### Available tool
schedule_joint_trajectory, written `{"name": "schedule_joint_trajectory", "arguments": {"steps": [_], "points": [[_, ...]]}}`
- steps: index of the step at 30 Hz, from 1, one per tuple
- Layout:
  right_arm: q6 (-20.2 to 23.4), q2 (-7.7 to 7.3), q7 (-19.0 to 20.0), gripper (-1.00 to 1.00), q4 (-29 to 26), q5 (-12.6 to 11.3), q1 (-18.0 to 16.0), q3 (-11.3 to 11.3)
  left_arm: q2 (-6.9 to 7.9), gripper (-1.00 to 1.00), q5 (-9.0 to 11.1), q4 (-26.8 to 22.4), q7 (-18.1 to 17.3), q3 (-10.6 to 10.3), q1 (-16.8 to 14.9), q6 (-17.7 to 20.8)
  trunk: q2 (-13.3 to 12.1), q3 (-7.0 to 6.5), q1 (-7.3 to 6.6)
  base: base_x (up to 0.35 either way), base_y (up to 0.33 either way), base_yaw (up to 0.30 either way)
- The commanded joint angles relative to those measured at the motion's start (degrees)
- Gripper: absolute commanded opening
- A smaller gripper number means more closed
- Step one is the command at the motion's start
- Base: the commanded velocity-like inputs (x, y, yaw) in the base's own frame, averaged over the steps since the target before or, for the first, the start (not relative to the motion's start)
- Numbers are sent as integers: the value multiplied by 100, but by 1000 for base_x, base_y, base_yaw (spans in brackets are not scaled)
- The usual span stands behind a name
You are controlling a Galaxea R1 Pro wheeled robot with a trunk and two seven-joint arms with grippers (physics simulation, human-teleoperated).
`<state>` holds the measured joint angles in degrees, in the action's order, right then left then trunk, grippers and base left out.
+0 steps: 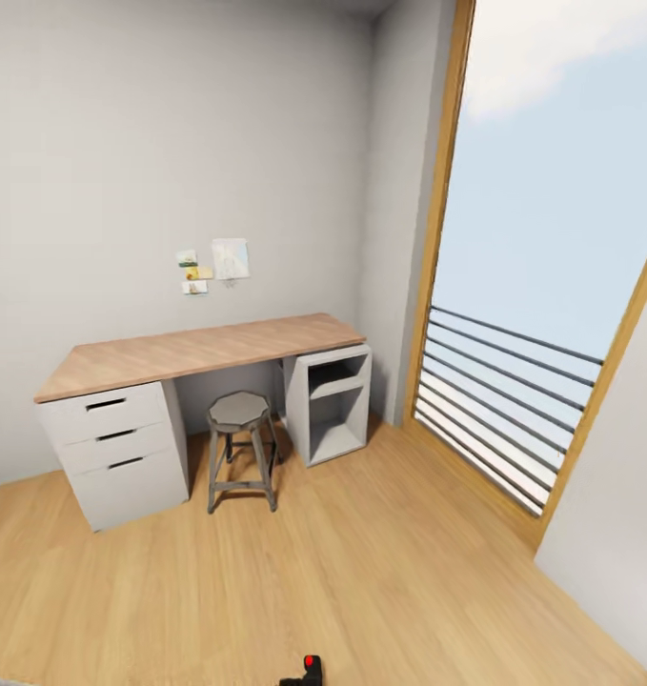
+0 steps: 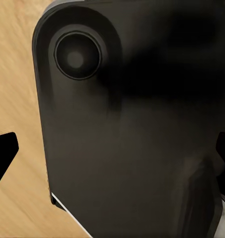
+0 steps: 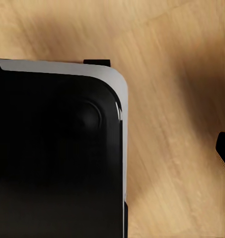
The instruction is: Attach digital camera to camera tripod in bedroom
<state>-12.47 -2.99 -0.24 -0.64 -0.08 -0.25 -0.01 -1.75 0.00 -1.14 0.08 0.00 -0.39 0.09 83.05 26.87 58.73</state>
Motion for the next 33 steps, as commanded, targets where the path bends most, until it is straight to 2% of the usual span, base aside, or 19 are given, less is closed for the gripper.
{"name": "schedule_joint_trajectory", "arguments": {"steps": [1,11,20,33], "points": [[-18,0,-2,100,3,-1,-2,1,-1,100,0,0,1,0,-4,1,3,6,0,0,0,297],[-18,0,-2,100,3,-1,-2,1,-1,100,0,1,1,0,-2,0,3,6,0,0,-17,297],[-21,0,-2,100,3,-1,-2,1,-1,100,0,0,1,0,-5,0,3,6,0,0,-122,297],[-25,0,12,100,3,-1,-2,2,-1,100,0,0,1,8,-4,-12,3,6,0,0,-8,270]]}}
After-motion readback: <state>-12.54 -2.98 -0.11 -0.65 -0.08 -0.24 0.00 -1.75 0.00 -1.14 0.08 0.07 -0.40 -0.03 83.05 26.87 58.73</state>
